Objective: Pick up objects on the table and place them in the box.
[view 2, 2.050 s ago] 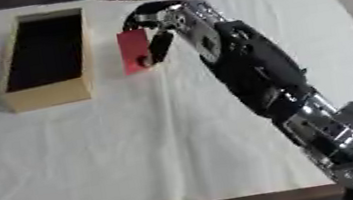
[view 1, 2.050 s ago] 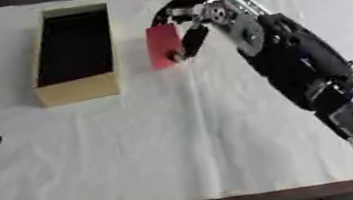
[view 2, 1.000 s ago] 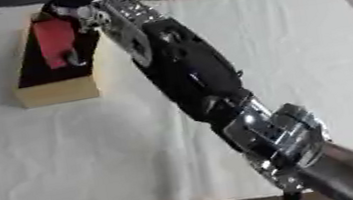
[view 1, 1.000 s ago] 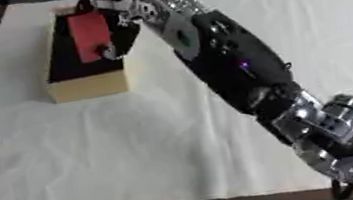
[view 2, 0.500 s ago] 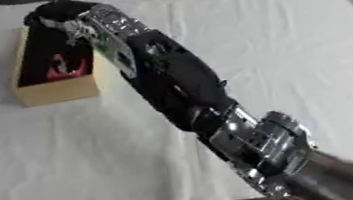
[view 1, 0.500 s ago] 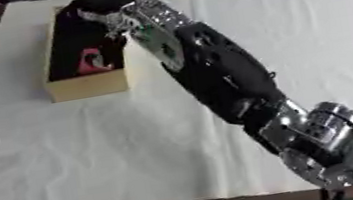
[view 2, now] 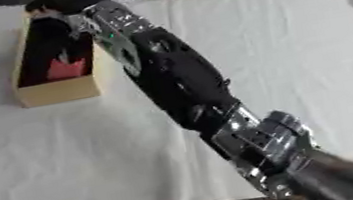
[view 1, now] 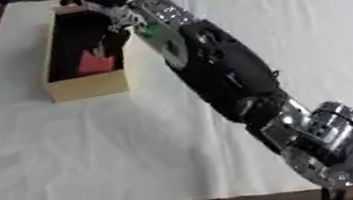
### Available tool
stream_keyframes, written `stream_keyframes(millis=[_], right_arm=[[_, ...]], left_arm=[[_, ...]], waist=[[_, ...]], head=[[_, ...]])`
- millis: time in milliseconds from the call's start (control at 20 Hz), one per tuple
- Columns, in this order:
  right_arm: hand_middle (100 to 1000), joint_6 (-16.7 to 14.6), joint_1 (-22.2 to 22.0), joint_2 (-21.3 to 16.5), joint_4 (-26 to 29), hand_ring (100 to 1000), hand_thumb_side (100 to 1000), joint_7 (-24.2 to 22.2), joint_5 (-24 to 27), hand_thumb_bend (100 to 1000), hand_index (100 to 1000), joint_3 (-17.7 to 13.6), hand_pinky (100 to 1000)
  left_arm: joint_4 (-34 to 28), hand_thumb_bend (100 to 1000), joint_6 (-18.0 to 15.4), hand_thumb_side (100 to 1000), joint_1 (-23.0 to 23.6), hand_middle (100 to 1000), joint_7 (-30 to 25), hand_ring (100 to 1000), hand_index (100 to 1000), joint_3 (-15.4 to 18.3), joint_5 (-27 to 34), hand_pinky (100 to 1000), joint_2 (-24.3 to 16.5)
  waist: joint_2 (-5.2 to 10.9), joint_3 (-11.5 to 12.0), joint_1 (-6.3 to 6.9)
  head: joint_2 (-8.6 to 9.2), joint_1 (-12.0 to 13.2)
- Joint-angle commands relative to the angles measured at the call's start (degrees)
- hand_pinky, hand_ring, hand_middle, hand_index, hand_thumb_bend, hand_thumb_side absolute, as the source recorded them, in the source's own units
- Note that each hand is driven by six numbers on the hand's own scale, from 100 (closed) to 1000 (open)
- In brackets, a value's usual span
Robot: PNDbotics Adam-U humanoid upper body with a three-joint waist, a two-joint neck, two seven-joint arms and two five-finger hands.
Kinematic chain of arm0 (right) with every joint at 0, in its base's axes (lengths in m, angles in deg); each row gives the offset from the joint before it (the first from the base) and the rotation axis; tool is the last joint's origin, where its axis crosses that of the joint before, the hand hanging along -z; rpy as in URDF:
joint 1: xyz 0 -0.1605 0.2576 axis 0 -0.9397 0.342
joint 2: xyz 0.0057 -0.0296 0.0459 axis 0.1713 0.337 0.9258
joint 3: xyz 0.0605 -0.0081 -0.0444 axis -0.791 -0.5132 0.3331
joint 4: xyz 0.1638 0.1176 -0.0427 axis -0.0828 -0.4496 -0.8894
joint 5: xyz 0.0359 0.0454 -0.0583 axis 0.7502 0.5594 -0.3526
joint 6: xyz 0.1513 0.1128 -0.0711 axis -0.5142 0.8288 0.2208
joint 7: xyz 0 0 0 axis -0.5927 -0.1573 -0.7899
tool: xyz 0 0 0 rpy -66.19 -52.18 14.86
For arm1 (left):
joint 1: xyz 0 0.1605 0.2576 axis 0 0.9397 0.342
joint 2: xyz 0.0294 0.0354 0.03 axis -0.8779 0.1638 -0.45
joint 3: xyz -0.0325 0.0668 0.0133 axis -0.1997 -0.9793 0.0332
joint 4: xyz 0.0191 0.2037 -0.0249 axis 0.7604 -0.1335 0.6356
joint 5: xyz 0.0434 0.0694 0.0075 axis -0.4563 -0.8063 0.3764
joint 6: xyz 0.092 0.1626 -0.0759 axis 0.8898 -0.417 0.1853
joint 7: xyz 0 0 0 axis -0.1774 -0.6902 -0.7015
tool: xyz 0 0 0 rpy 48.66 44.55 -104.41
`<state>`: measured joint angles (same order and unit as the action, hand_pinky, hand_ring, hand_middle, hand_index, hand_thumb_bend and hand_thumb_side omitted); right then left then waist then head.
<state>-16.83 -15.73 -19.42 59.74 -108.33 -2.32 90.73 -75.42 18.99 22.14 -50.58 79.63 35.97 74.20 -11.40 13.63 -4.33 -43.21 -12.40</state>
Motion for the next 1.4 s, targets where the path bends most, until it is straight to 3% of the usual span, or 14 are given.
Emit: stream_keyframes(millis=[50, 550, 800, 1400], right_arm=[[934, 0.66, 0.57, -3.42, 2.19, 1000, 100, 1.15, 1.80, 218, 999, -1.19, 874], [927, 4.00, -3.45, -11.50, 4.51, 1000, 100, 4.49, 6.74, 133, 1000, -4.56, 871], [922, 5.25, -5.29, -13.42, 5.17, 1000, 100, 6.70, 9.09, 100, 1000, -6.06, 862], [918, 8.94, -12.02, -18.38, 4.80, 1000, 100, 24.30, 23.65, 100, 1000, -13.47, 839]], left_arm=[[-0.74, 100, -0.14, 340, -0.15, 735, 0.26, 828, 754, 0.28, 0.15, 1000, -0.97], [-0.86, 100, -0.26, 340, -0.01, 735, 0.57, 828, 754, 0.56, 0.07, 1000, -0.99], [-0.84, 100, -0.24, 339, 0.01, 735, 0.63, 828, 754, 0.60, -0.01, 1000, -0.98], [-0.86, 100, -0.25, 342, 0.21, 736, 0.97, 828, 754, 0.92, -0.12, 1000, -0.93]], waist=[[1.07, -0.31, 0.70], [0.82, -1.53, 0.96], [0.73, -2.01, 1.05], [0.67, -2.77, 1.17]], head=[[0.01, 0.40], [-0.06, 1.15], [-0.05, 1.30], [0.19, 1.80]])
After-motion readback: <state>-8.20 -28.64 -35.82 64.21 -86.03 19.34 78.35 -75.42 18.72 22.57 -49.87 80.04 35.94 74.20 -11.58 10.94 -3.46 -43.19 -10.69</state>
